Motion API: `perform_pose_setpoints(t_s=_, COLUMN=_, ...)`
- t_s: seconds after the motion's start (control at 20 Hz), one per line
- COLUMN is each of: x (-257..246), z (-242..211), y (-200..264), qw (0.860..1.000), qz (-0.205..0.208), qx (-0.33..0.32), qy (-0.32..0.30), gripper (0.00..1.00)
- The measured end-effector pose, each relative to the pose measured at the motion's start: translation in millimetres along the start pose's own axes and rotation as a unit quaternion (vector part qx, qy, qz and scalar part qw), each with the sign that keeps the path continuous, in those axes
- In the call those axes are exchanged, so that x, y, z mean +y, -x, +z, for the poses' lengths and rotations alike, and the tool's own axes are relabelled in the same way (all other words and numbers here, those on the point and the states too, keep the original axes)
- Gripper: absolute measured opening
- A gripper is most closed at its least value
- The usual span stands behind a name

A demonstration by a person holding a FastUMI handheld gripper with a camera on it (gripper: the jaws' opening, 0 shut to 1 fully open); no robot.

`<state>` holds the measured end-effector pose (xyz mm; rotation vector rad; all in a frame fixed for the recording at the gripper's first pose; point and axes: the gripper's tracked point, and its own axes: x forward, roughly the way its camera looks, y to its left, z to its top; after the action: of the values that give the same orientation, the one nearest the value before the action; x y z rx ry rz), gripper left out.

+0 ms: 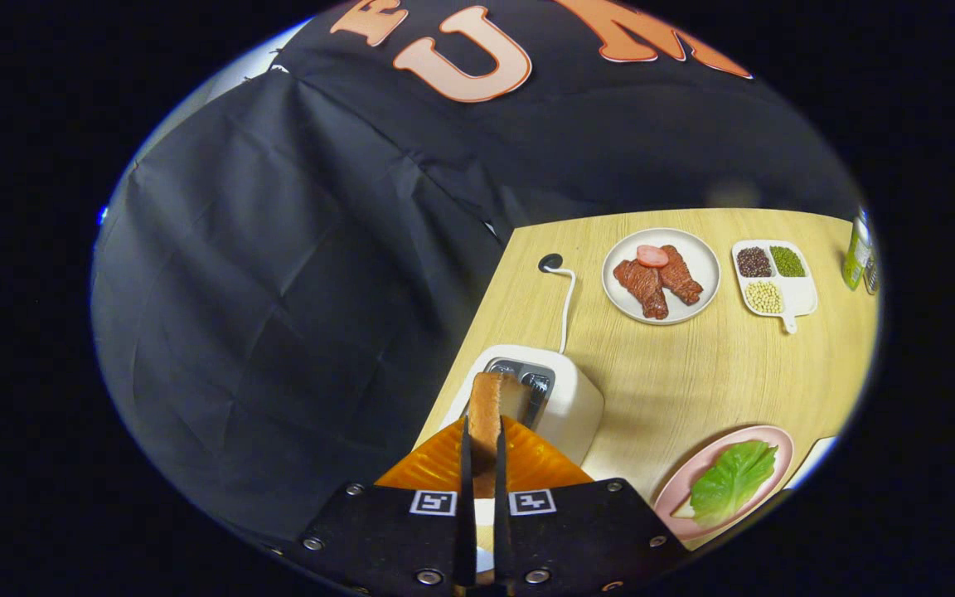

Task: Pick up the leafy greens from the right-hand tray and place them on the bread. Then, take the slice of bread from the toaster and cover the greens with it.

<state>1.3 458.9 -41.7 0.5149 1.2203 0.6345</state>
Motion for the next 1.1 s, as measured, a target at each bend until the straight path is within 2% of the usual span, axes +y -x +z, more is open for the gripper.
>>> perform_pose_setpoints(t_s=0.1, x=3.5, z=3.5, y=13.9, qw=1.0, qz=0.015, qx=-0.015, qy=-0.003, gripper=0.09)
perform_pose_setpoints(t_s=0.55, x=-13.6, z=8.9, y=72.1, qw=0.997, qz=0.029, qx=-0.072, qy=0.002, gripper=0.08)
perform_pose_setpoints(t_s=1.1, x=-88.6, z=-13.3, y=97.4, qw=0.996, qz=0.04, qx=-0.071, qy=-0.03, gripper=0.08)
